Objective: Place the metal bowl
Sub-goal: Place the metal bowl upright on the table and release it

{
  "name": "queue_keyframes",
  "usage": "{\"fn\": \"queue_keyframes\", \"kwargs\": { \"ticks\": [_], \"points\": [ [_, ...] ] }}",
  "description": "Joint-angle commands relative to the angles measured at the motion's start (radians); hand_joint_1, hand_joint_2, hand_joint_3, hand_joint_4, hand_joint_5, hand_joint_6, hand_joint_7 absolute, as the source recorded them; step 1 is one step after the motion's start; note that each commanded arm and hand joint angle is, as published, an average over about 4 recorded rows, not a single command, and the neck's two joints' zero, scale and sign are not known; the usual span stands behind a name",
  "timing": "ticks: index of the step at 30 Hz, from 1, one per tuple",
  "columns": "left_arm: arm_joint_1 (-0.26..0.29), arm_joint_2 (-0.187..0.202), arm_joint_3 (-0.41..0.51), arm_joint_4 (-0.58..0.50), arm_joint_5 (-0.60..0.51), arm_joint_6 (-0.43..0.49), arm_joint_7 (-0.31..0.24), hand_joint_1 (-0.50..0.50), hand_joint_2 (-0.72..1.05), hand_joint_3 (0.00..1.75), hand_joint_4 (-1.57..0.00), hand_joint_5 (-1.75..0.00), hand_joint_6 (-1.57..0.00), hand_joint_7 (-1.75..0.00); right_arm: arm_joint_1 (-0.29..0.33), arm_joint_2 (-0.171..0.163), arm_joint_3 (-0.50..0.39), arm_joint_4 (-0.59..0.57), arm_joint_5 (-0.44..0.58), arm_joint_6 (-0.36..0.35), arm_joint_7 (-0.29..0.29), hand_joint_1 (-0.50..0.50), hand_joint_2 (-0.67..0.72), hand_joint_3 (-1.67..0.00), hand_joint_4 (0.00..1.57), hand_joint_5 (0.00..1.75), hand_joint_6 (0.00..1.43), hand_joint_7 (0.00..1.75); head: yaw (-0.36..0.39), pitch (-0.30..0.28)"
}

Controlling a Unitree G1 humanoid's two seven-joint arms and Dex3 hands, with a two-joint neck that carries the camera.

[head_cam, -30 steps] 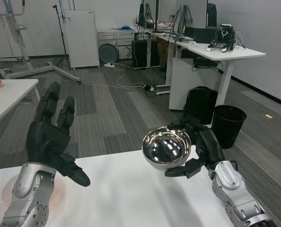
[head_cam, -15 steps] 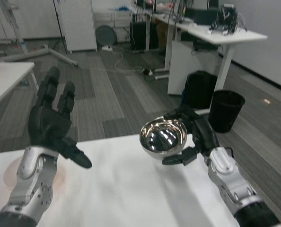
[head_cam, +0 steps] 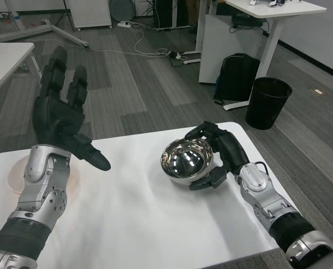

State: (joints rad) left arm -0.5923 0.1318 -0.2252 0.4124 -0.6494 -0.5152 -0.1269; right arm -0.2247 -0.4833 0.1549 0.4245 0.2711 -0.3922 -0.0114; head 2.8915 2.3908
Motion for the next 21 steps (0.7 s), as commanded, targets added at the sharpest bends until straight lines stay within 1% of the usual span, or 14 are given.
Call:
{"fn": "queue_keyframes", "kwargs": {
  "ticks": [1,3,4,6,8,9,11,12,13,14,15,17,19,21],
  "points": [
    [0.014,0.002,0.0,-0.016,-0.001,-0.006,-0.002,-0.5,-0.7,0.0,0.0,0.0,0.0,-0.21,0.01,-0.013,0.035,0.035,-0.011,-0.008,0.001,0.06,-0.41,-1.03,1.57,1.07,1.28,1.12,-0.003,0.002],
    [0.016,0.002,0.0,-0.018,-0.001,-0.005,-0.002,-0.5,-0.68,0.02,0.0,0.0,0.0,-0.21,0.01,-0.012,0.045,0.04,-0.01,-0.01,0.001,0.04,-0.41,-1.03,1.57,1.09,1.28,1.13,-0.007,0.004],
    [0.016,0.002,-0.001,-0.02,-0.001,-0.005,-0.002,-0.5,-0.66,0.02,0.0,0.0,0.0,-0.21,0.012,-0.012,0.051,0.043,-0.011,-0.011,0.005,0.02,-0.41,-1.03,1.57,1.14,1.27,1.15,-0.01,0.004],
    [0.018,0.002,-0.001,-0.024,-0.001,-0.005,-0.002,-0.5,-0.66,0.02,0.0,0.0,0.0,-0.21,0.016,-0.01,0.066,0.047,-0.012,-0.014,0.019,-0.06,-0.45,-1.11,1.53,1.28,1.2,1.22,-0.015,0.007],
    [0.019,0.003,-0.002,-0.027,-0.001,-0.005,-0.002,-0.5,-0.68,0.0,0.0,0.0,0.0,-0.21,0.018,-0.008,0.075,0.048,-0.013,-0.017,0.04,-0.12,-0.45,-1.19,1.44,1.41,1.11,1.29,-0.017,0.01],
    [0.019,0.004,-0.003,-0.028,-0.001,-0.005,-0.002,-0.5,-0.68,0.0,0.0,0.0,0.0,-0.21,0.018,-0.007,0.077,0.046,-0.013,-0.018,0.05,-0.15,-0.43,-1.19,1.35,1.45,1.03,1.34,-0.018,0.01],
    [0.019,0.005,-0.004,-0.03,-0.001,-0.005,-0.002,-0.5,-0.7,0.0,0.0,0.0,0.0,-0.21,0.021,-0.005,0.076,0.043,-0.014,-0.02,0.064,-0.21,-0.41,-1.19,1.13,1.58,0.8,1.47,-0.018,0.013],
    [0.019,0.005,-0.005,-0.031,-0.001,-0.005,-0.002,-0.5,-0.7,0.0,0.0,0.0,0.0,-0.21,0.022,-0.004,0.075,0.041,-0.014,-0.021,0.068,-0.25,-0.4,-1.15,0.98,1.62,0.62,1.52,-0.019,0.015],
    [0.019,0.006,-0.005,-0.032,-0.001,-0.005,-0.002,-0.5,-0.72,0.0,0.0,0.0,0.0,-0.21,0.023,-0.004,0.074,0.04,-0.014,-0.023,0.072,-0.28,-0.37,-1.07,0.87,1.65,0.49,1.54,-0.019,0.017],
    [0.019,0.006,-0.005,-0.033,-0.001,-0.005,-0.002,-0.5,-0.72,0.0,0.0,0.0,0.0,-0.21,0.024,-0.003,0.071,0.037,-0.013,-0.025,0.077,-0.3,-0.34,-0.99,0.79,1.65,0.39,1.54,-0.02,0.019],
    [0.019,0.007,-0.005,-0.034,-0.002,-0.005,-0.002,-0.5,-0.7,0.0,0.0,0.0,0.0,-0.21,0.024,-0.002,0.069,0.034,-0.012,-0.027,0.081,-0.32,-0.29,-0.87,0.69,1.62,0.26,1.54,-0.02,0.022],
    [0.021,0.009,-0.005,-0.035,-0.003,-0.005,-0.003,-0.5,-0.66,0.02,0.0,0.0,0.0,-0.21,0.028,-0.001,0.059,0.028,-0.006,-0.031,0.091,-0.34,-0.24,-0.71,0.57,1.55,0.16,1.52,-0.021,0.025],
    [0.021,0.012,-0.005,-0.035,-0.003,-0.005,-0.003,-0.5,-0.68,0.02,0.0,0.0,0.0,-0.21,0.031,0.002,0.048,0.021,0.002,-0.035,0.097,-0.39,-0.16,-0.52,0.39,1.38,0.06,1.38,-0.022,0.029],
    [0.02,0.013,-0.005,-0.035,-0.007,-0.005,-0.005,-0.5,-0.68,0.0,0.0,0.0,0.0,-0.21,0.032,0.006,0.04,0.016,0.011,-0.044,0.1,-0.42,-0.05,-0.32,0.21,1.14,0.0,1.17,-0.023,0.035]
  ]
}}
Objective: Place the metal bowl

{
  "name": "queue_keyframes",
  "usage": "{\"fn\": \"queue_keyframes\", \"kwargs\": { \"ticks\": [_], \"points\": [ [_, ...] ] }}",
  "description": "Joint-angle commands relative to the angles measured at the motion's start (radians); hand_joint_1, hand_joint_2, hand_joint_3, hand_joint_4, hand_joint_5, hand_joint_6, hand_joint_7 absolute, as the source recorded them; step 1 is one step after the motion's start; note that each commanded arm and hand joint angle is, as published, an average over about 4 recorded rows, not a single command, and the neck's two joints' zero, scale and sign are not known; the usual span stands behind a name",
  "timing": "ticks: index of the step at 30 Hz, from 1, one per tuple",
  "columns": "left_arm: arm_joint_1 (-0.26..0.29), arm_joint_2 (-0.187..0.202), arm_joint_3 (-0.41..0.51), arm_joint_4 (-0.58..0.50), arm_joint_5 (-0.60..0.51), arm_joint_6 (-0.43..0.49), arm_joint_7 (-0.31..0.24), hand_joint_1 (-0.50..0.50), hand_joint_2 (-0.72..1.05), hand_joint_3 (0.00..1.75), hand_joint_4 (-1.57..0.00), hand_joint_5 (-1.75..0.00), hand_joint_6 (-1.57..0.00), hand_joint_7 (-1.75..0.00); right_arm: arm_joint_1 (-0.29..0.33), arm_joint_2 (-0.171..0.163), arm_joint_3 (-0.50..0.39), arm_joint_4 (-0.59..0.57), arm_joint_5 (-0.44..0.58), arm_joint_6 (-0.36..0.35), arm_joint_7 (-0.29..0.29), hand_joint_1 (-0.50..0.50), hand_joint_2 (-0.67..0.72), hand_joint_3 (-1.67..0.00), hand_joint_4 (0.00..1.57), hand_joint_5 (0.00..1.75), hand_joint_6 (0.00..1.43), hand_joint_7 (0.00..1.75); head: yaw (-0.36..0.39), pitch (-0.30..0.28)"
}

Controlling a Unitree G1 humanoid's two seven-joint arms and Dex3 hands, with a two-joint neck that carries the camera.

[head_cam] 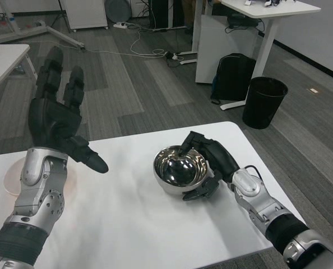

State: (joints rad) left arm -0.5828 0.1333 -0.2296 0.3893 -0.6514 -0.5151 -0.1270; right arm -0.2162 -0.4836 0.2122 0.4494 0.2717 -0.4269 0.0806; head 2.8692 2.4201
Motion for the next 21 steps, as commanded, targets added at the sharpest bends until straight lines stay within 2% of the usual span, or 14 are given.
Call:
{"fn": "queue_keyframes", "kwargs": {
  "ticks": [1,3,8,14,18,21],
  "points": [
    [0.011,0.012,0.0,-0.012,-0.007,-0.005,-0.006,-0.5,-0.66,0.0,0.0,0.0,0.0,-0.21,0.024,0.007,-0.021,-0.011,0.018,-0.015,0.008,-0.42,-0.02,-0.28,0.18,1.07,0.0,1.12,-0.001,0.007],
    [0.011,0.014,0.0,-0.012,-0.011,-0.005,-0.007,-0.5,-0.68,0.0,0.0,0.0,0.0,-0.21,0.024,0.01,-0.029,-0.016,0.032,-0.024,0.008,-0.44,0.06,-0.2,0.11,0.92,0.0,1.01,-0.002,0.012],
    [0.009,0.02,0.0,-0.012,-0.019,-0.006,-0.01,-0.5,-0.68,0.0,0.0,0.0,0.0,-0.21,0.026,0.018,-0.059,-0.047,0.062,-0.029,0.013,-0.46,0.23,-0.12,0.05,0.73,0.0,0.82,0.001,0.021],
    [0.009,0.027,0.0,-0.014,-0.022,-0.006,-0.013,-0.5,-0.68,0.0,0.0,0.0,0.0,-0.21,0.026,0.024,-0.107,-0.097,0.071,-0.029,0.016,-0.46,0.5,-0.04,0.0,0.34,0.0,0.52,0.003,0.028],
    [0.011,0.03,0.0,-0.019,-0.023,-0.005,-0.013,-0.5,-0.7,0.0,0.0,0.0,0.0,-0.21,0.026,0.028,-0.124,-0.118,0.092,-0.041,0.016,-0.46,0.65,0.0,0.0,0.22,0.0,0.37,0.006,0.032],
    [0.013,0.031,0.001,-0.025,-0.024,-0.006,-0.013,-0.5,-0.68,0.0,0.0,0.0,0.0,-0.21,0.026,0.03,-0.139,-0.137,0.114,-0.054,0.011,-0.46,0.68,0.0,0.0,0.15,0.0,0.31,0.008,0.037]
  ]
}}
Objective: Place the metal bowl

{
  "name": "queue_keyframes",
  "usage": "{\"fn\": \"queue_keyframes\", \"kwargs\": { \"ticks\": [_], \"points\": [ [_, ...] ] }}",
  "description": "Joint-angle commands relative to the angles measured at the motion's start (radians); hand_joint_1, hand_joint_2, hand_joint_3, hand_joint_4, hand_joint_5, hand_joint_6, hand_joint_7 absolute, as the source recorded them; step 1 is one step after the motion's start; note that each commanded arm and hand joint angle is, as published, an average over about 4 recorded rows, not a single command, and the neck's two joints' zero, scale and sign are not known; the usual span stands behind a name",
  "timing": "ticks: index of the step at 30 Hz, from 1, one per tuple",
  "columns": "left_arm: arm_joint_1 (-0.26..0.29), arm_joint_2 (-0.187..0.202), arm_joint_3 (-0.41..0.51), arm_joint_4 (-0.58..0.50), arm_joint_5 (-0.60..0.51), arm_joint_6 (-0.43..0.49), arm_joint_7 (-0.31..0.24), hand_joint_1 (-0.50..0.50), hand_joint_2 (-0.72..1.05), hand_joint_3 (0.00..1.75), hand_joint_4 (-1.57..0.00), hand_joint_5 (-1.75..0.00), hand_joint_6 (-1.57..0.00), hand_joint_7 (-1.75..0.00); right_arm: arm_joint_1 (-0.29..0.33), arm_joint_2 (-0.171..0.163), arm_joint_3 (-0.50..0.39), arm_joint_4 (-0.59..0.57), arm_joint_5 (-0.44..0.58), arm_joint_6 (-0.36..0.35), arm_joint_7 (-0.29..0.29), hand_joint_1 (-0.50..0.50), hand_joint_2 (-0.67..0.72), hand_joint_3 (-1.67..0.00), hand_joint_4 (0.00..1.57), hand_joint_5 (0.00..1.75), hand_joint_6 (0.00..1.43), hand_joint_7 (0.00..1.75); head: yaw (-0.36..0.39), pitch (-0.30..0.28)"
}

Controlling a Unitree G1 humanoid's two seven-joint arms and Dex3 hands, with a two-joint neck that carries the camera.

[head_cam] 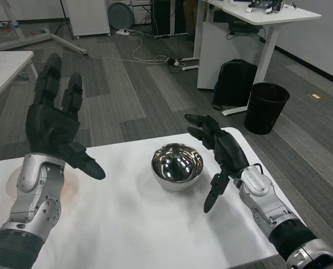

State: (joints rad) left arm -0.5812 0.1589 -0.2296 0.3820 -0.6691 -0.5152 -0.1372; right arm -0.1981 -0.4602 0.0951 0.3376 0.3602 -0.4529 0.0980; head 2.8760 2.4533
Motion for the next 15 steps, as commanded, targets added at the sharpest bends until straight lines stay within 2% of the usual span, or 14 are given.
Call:
{"fn": "queue_keyframes", "kwargs": {
  "ticks": [1,4,8,12,15],
  "points": [
    [0.012,0.005,0.001,-0.02,-0.006,-0.005,-0.002,-0.5,-0.66,0.0,0.0,0.0,0.0,-0.21,0.008,0.008,-0.026,-0.032,0.039,-0.035,-0.011,-0.46,0.69,0.0,0.0,0.1,0.0,0.28,0.001,0.007],
    [0.017,0.005,0.001,-0.027,-0.007,-0.005,-0.002,-0.5,-0.64,0.0,0.0,0.0,0.0,-0.21,0.008,0.01,-0.034,-0.054,0.095,-0.071,-0.042,-0.44,0.72,0.0,0.0,0.0,0.0,0.17,-0.002,0.021],
    [0.022,0.007,0.001,-0.038,-0.006,-0.005,-0.001,-0.5,-0.68,0.0,0.0,0.0,0.0,-0.21,0.007,0.009,-0.03,-0.087,0.165,-0.108,-0.075,-0.42,0.72,0.0,0.0,0.0,0.0,0.07,0.004,0.047],
    [0.029,0.007,0.003,-0.05,-0.006,-0.005,-0.003,-0.5,-0.64,0.0,0.0,0.0,0.0,-0.21,0.005,0.009,-0.049,-0.139,0.157,-0.112,-0.089,-0.42,0.72,0.0,0.0,0.0,0.0,0.07,0.028,0.083],
    [0.035,0.011,0.021,-0.06,-0.004,-0.005,-0.01,-0.5,-0.64,0.0,0.0,0.0,0.0,-0.21,-0.002,0.006,-0.06,-0.173,0.152,-0.115,-0.098,-0.45,0.72,0.0,0.0,0.0,0.0,0.07,0.076,0.124]
  ]
}}
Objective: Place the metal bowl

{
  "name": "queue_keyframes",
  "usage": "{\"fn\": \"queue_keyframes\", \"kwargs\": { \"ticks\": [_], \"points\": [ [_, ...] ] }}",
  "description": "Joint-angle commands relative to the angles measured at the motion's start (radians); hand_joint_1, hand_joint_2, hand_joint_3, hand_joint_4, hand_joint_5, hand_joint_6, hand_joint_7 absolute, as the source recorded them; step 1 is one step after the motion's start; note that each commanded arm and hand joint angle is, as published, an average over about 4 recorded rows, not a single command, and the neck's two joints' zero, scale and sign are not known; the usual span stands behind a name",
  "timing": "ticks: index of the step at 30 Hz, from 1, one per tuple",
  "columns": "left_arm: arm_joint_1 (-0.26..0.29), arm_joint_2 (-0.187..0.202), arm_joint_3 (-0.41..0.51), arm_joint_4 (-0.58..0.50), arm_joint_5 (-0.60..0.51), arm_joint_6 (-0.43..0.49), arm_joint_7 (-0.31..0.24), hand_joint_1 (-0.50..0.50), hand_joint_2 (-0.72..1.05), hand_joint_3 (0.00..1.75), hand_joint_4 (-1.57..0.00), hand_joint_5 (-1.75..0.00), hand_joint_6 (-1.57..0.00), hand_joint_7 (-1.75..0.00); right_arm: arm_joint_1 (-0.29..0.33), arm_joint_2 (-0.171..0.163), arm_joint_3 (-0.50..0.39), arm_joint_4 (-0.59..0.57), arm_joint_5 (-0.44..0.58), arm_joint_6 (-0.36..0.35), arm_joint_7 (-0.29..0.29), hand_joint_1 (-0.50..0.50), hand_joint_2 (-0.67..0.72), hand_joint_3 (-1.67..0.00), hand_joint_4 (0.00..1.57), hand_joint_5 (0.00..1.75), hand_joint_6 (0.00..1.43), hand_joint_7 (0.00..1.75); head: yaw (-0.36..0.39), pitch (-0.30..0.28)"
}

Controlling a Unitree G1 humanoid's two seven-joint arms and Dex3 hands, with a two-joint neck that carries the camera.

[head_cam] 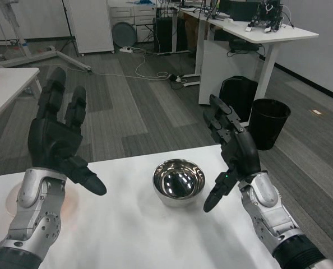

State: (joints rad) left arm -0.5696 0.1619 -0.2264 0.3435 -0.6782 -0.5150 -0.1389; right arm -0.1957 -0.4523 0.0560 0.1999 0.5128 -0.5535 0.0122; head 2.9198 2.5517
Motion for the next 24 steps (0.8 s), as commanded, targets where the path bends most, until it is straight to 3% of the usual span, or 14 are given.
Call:
{"fn": "queue_keyframes", "kwargs": {
  "ticks": [1,6,12,16,24],
  "points": [
    [0.027,0.01,0.031,-0.029,0.007,-0.004,-0.009,-0.5,-0.64,0.0,0.0,0.0,0.0,-0.21,-0.009,-0.004,-0.021,-0.043,-0.003,-0.016,-0.014,-0.46,0.72,0.0,0.0,0.0,0.0,0.07,0.055,0.039],
    [0.058,0.041,0.095,-0.09,0.015,0.024,-0.022,-0.5,-0.72,0.02,0.0,0.0,0.0,-0.21,-0.035,-0.012,-0.043,-0.075,-0.036,-0.022,-0.044,-0.46,0.72,0.0,0.0,0.0,0.0,0.07,0.159,0.075],
    [0.107,0.12,0.18,-0.232,0.061,0.178,-0.11,-0.5,-0.72,0.04,0.0,0.0,0.0,-0.21,-0.056,-0.022,-0.068,-0.086,-0.063,-0.023,-0.066,-0.46,0.72,0.0,0.0,0.0,0.0,0.07,0.234,0.082],
    [0.146,0.149,0.25,-0.324,0.1,0.269,-0.151,-0.5,-0.72,0.02,0.0,0.0,0.0,-0.21,-0.07,-0.023,-0.074,-0.074,-0.063,-0.026,-0.07,-0.46,0.72,0.0,0.0,0.0,0.0,0.1,0.253,0.078],
    [0.221,0.114,0.338,-0.388,0.124,0.276,-0.159,-0.5,-0.72,0.0,0.0,0.0,0.0,-0.21,-0.087,-0.022,-0.068,-0.054,-0.059,-0.033,-0.074,-0.46,0.69,0.0,0.0,0.0,0.0,0.1,0.253,0.081]
  ]
}}
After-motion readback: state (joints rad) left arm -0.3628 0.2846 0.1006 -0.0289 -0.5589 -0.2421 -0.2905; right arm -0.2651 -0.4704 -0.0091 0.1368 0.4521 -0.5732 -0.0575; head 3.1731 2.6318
